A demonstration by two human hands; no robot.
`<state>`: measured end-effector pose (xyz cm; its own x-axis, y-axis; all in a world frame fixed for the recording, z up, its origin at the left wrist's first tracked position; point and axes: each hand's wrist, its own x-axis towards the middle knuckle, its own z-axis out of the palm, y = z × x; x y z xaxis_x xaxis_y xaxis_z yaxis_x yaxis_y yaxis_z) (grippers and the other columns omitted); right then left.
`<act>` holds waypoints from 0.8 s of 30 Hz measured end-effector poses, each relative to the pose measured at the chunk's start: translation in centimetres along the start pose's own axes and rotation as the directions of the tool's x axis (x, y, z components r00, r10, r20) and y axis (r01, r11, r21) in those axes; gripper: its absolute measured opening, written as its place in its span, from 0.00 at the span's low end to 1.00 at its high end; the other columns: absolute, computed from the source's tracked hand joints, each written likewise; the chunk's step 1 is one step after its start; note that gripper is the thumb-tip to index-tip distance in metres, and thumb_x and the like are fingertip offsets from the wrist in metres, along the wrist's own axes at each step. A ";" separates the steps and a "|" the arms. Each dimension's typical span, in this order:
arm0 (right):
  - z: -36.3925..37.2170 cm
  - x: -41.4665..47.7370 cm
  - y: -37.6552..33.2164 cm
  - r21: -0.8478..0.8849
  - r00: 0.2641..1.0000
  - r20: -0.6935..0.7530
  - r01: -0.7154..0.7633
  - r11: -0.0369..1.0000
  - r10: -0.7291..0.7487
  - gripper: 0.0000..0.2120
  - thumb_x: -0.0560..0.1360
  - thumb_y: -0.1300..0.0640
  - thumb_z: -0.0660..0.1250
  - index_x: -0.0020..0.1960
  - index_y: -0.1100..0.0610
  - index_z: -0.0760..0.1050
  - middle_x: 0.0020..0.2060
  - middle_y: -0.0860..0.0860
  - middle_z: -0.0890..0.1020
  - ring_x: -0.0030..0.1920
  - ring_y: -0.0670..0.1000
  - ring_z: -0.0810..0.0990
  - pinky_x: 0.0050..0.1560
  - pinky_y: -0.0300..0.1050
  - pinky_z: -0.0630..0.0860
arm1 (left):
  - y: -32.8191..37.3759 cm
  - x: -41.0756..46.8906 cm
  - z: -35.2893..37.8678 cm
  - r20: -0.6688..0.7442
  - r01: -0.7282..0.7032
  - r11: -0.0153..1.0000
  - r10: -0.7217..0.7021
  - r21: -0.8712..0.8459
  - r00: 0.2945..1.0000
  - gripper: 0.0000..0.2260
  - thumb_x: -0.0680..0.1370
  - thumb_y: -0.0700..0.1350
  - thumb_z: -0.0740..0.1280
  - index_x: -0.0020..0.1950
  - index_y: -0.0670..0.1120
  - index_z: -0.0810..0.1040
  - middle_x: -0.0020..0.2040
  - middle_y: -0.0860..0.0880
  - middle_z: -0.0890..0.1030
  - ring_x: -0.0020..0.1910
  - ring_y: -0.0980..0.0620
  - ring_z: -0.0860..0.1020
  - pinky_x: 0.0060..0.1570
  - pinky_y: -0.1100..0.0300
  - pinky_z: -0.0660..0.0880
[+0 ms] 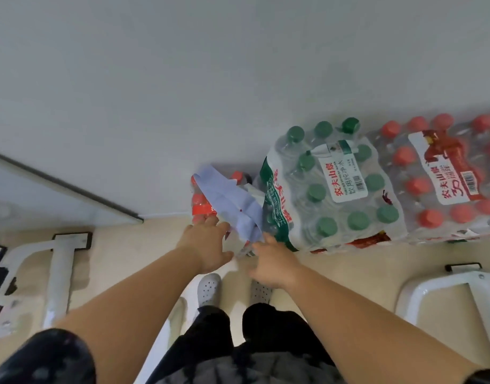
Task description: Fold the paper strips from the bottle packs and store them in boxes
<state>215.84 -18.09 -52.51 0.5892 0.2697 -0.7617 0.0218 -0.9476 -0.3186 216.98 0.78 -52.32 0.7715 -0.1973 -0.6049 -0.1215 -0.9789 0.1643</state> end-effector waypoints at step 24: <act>-4.6 -4.7 -3.9 -0.044 0.909 -0.407 0.081 0.996 -0.092 0.21 0.75 0.56 0.67 0.67 0.53 0.75 0.62 0.50 0.78 0.59 0.56 0.79 0.55 0.50 0.77 | -2.0 -0.2 -4.9 -0.181 -0.278 0.941 0.244 -0.191 0.953 0.44 0.66 0.66 0.69 0.78 0.59 0.55 0.78 0.48 0.63 0.75 0.44 0.64 0.67 0.45 0.70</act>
<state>216.70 -16.48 -45.15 0.8622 0.2623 -0.4333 0.1049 -0.9293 -0.3540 220.18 3.06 -48.71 0.8185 -0.4175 -0.3947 -0.2094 -0.8565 0.4718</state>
